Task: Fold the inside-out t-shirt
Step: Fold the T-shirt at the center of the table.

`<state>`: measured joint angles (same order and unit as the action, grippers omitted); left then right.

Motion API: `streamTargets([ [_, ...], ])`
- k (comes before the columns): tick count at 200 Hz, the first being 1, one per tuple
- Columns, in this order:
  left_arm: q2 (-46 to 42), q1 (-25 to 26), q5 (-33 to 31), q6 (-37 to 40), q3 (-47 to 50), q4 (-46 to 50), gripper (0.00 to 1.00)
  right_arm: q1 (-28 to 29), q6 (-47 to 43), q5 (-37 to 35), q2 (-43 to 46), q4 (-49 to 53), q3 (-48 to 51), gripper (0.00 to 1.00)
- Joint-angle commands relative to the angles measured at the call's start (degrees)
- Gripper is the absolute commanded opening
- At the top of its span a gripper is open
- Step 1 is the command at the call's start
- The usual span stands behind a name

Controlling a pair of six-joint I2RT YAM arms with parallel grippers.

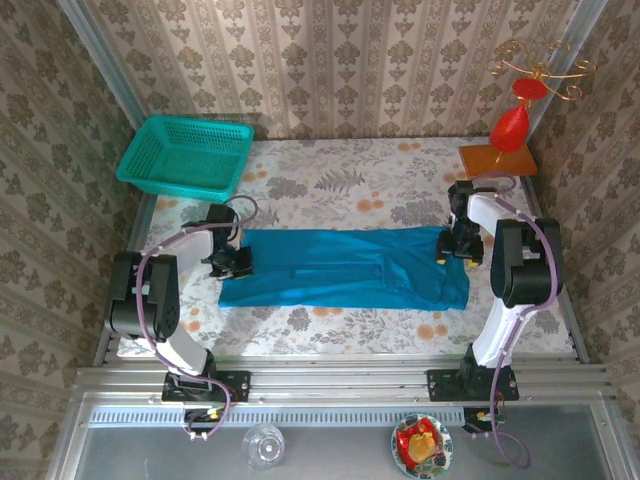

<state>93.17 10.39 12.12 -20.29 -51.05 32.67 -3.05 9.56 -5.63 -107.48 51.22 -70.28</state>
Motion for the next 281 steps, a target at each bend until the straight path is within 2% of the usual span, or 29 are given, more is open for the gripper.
streamTargets([
  [1, -0.77, -0.55, -1.17, 0.10, -0.19, 2.07, 0.10, 0.15, -2.36, 0.85, -2.26, 2.48, -2.01, 0.66],
  [47, -0.97, -0.55, -0.96, 0.16, -0.45, 2.30, 0.10, -0.95, -2.36, 3.45, -4.70, 2.56, -2.18, 0.63],
  [75, -0.53, -0.55, -0.53, 0.27, -0.93, 2.31, 0.10, -1.08, -1.96, 4.67, -5.57, 2.95, -1.73, 0.56],
  [168, -1.01, -0.55, -1.73, 0.61, -2.14, 3.48, 0.09, -1.30, -0.80, 3.77, -3.10, 3.10, -0.47, 0.08],
  [198, -3.10, -0.57, -2.12, 0.21, -2.25, 3.63, 0.09, -2.41, -0.30, 3.33, -1.79, 3.18, -0.69, 0.00],
  [235, -4.42, -0.64, -2.78, 0.33, -3.16, 4.59, 0.09, -7.06, 1.27, -3.30, -0.02, 5.05, -2.54, 0.00],
  [261, -3.28, -0.63, -1.81, 1.12, -4.13, 5.30, 0.08, -11.90, 3.59, -18.70, 1.01, 7.46, -5.63, 0.00],
  [281, -2.33, -0.40, 0.17, 1.57, -4.73, 4.88, 0.06, -16.19, 4.45, -21.98, 2.94, 7.17, -7.60, 0.00],
])
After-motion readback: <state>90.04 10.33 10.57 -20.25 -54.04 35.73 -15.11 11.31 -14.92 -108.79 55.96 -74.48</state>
